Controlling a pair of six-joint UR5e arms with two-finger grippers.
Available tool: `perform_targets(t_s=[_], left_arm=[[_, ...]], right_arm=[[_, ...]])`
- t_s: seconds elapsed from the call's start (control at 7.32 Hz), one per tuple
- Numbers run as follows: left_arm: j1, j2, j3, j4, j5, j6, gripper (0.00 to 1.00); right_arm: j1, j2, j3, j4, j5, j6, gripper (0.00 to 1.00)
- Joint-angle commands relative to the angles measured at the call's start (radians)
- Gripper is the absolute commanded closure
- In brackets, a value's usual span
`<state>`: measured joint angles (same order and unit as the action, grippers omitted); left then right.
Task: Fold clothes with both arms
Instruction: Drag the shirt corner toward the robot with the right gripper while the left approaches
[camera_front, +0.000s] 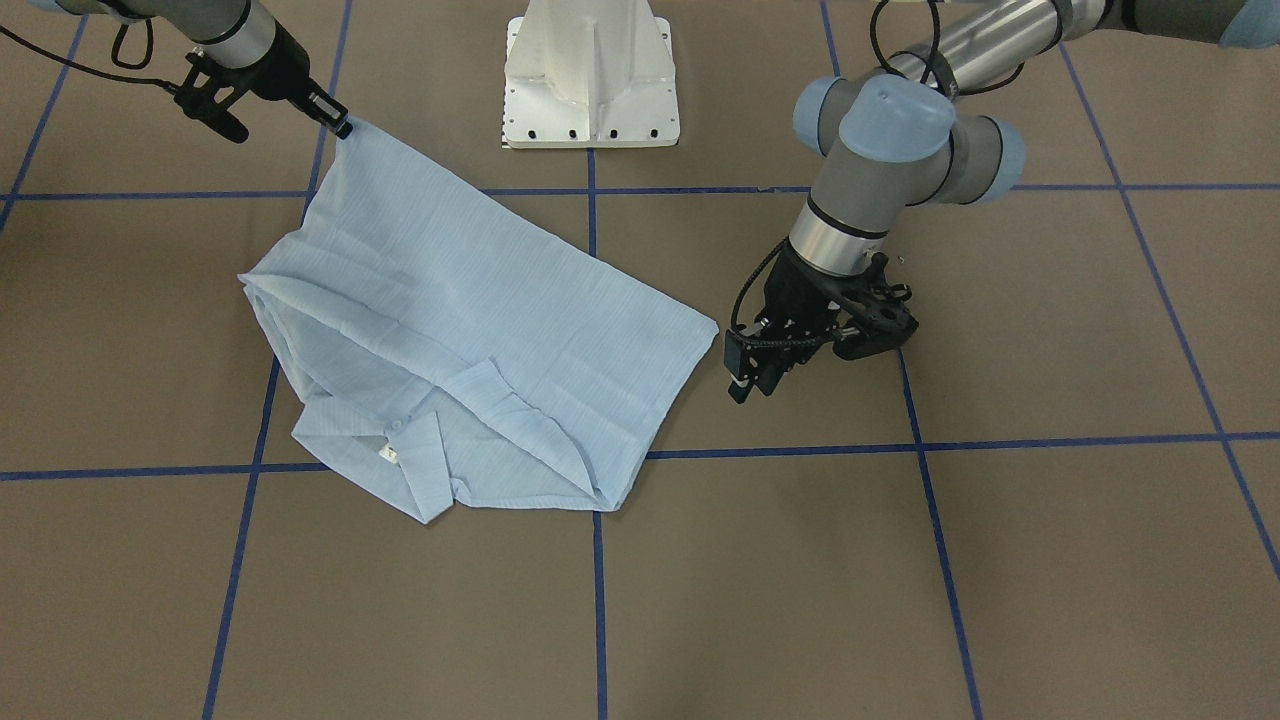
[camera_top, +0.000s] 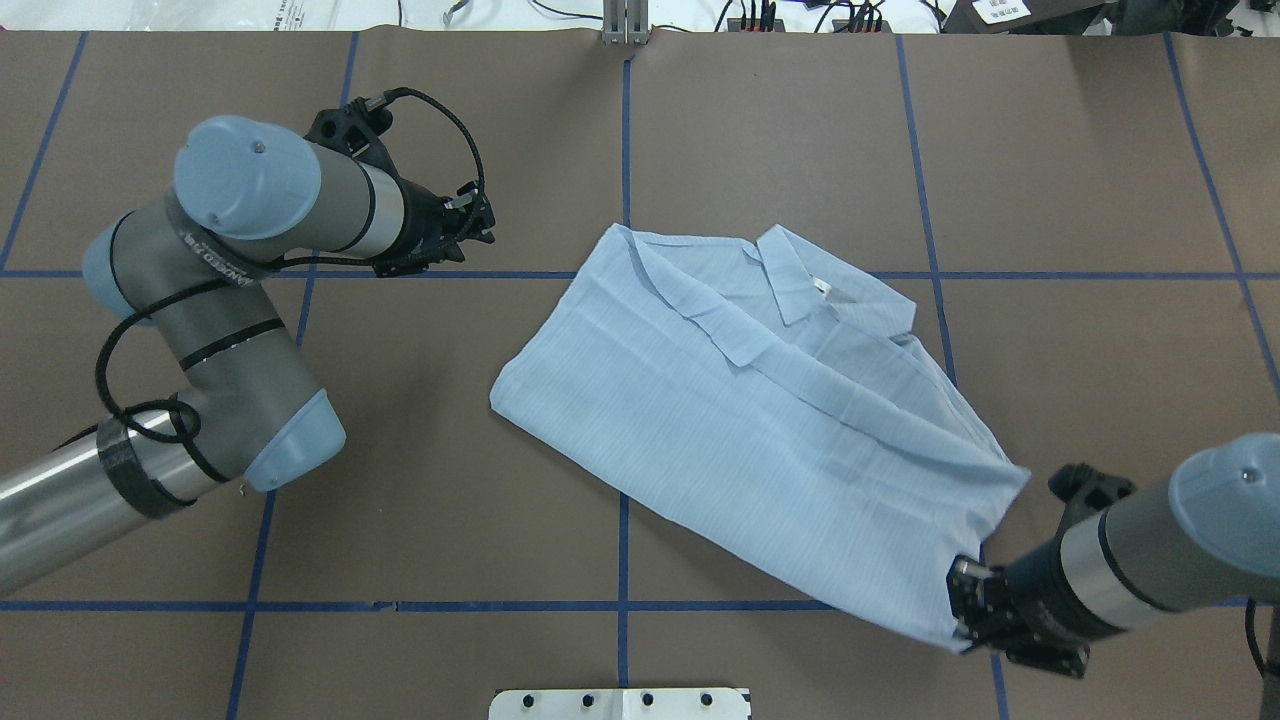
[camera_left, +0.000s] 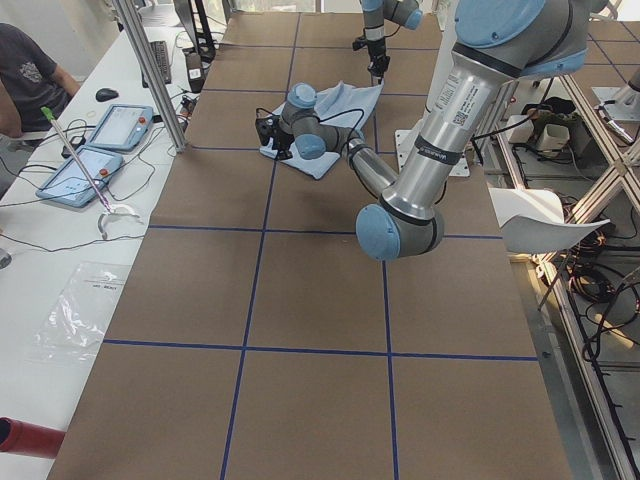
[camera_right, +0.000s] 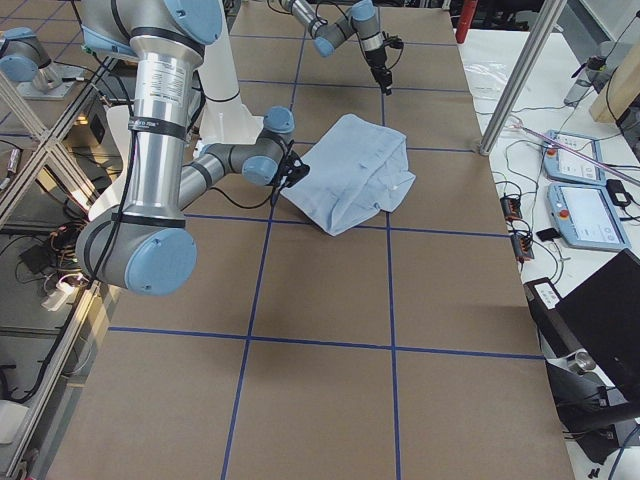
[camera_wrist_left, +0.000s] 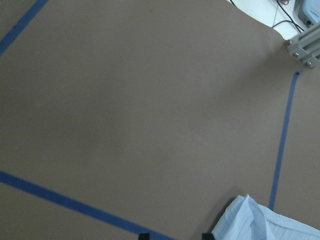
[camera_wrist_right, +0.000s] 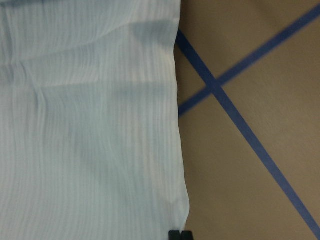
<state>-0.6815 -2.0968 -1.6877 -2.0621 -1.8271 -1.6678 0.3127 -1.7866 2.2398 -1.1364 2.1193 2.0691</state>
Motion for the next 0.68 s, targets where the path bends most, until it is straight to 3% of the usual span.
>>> perform_targets(t_s=[0.0,0.14,0.27,0.55], left_arm=[[0.097,0.026,-0.108,0.007,-0.017,-0.113,0.54],[0.130,0.032,-0.119,0.007,-0.012,-0.154,0.50],[0.178,0.041,-0.125,0.007,-0.009,-0.212,0.46],[0.278,0.069,-0.144,0.017,0.058,-0.285,0.36]], right_arm=[[-0.198,-0.052,0.023,0.001,0.037,0.023,0.57],[-0.216,-0.054,0.024,0.001,0.036,0.026,0.01],[-0.201,-0.054,0.024,0.001,0.028,0.026,0.00],[-0.001,-0.031,-0.001,0.001,0.028,0.016,0.00]])
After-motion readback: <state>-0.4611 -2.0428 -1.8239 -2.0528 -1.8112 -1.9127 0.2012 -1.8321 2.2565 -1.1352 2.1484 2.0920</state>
